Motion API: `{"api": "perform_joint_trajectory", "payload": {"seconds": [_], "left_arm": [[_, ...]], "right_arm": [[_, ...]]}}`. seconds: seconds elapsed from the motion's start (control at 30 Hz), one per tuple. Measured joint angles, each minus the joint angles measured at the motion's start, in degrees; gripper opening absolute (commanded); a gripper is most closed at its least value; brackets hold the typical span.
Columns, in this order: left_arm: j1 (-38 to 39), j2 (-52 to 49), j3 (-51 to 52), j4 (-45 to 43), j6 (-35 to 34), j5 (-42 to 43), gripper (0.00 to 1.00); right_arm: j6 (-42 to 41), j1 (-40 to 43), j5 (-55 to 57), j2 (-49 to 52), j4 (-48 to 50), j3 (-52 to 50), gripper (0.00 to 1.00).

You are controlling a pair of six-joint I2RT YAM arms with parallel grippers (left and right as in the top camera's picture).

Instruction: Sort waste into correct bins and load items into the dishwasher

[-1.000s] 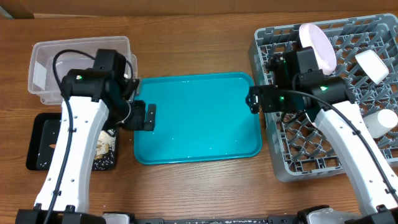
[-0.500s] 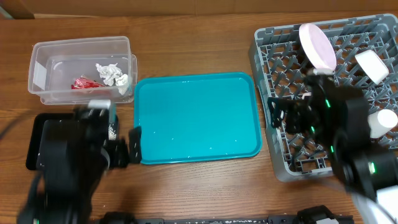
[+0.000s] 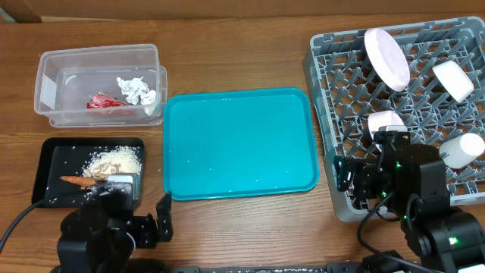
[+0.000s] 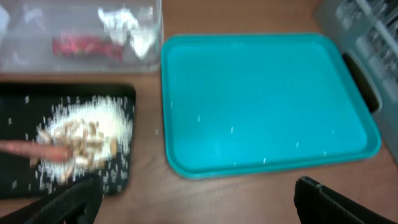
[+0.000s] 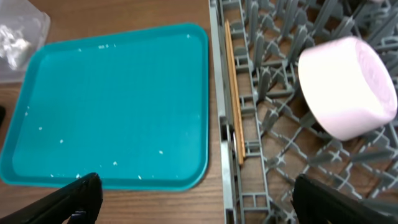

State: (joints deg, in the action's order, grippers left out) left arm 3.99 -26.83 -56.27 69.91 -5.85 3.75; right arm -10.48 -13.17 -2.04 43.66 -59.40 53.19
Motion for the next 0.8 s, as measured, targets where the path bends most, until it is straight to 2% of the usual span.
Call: {"api": "perform_joint_trajectory", "payload": {"seconds": [0.5, 0.63, 0.8], "left_arm": [[0.00, 0.00, 0.00, 1.25, 0.00, -0.17, 1.00], [0.00, 0.00, 0.00, 1.25, -0.02, -0.17, 1.00], [0.00, 0.00, 0.22, 1.25, -0.02, -0.20, 1.00]], "right_arm": [[0.04, 0.28, 1.62, 1.18, 0.52, -0.15, 1.00], [0.24, 3.74, 3.67, -4.37, 8.31, -3.28, 1.00], [1.09, 9.84, 3.80, -19.91, 25.44, -14.88, 1.00]]}}
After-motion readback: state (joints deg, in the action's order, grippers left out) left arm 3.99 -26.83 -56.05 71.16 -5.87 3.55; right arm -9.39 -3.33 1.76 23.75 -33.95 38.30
